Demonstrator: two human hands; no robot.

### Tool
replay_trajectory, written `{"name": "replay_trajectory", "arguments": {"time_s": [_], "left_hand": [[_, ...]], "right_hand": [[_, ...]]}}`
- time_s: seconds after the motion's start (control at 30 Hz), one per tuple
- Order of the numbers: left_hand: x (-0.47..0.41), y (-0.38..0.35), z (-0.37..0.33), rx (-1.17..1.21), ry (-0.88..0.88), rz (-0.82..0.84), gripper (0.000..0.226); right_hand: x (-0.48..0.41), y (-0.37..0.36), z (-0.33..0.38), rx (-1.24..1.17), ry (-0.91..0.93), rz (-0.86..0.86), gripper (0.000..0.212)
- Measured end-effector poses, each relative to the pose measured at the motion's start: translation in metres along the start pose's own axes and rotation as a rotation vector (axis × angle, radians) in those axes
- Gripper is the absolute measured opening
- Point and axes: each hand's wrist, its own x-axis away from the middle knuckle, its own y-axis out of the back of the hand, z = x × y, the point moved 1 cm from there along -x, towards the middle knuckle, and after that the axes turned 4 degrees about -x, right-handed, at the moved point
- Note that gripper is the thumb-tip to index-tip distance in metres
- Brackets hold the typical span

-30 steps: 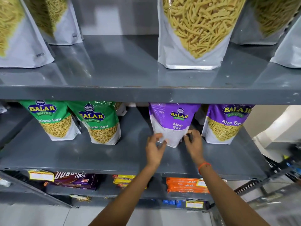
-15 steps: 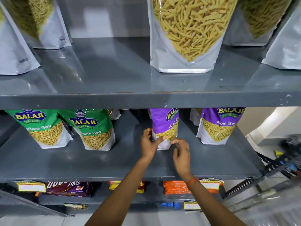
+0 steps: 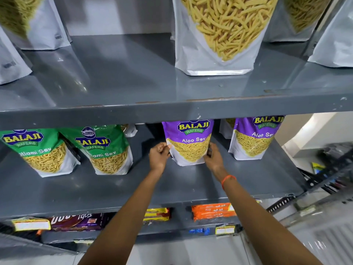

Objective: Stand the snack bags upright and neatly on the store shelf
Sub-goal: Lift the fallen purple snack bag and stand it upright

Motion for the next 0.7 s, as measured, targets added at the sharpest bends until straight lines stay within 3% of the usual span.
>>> {"name": "replay_trajectory", "arguments": {"time_s": [0.1, 0.23, 0.33, 0.47, 0.6, 0.7], "left_hand": [[0.004, -0.001, -0.008, -0.078, -0.036, 0.013, 0.009], [0.039, -0.008, -0.020, -0.402, -0.295, -0.090, 0.051], [0.071, -0.025, -0.031, -0.623, -0.588, -0.221, 0.062], [0.090, -0.070, -0.037, -0.721, -0.857, -0.033, 0.074], [0.090, -0.121, -0.048, -0.605, -0.720, 0.097, 0.056], [0.084, -0.157, -0.046, -0.518, -0.558, 0.157, 0.064]], "right_hand": [[0.004, -0.005, -0.005, 0.010, -0.028, 0.003, 0.055], [0.018, 0.000, 0.011, 0.214, 0.188, -0.236, 0.061], [0.034, 0.010, 0.033, 0.314, 0.468, -0.365, 0.060], [0.038, 0.032, 0.039, 0.517, 0.651, -0.375, 0.062], [0.038, 0.072, 0.025, 0.472, 0.628, -0.475, 0.062], [0.027, 0.111, 0.010, 0.321, 0.435, -0.610, 0.069]]}}
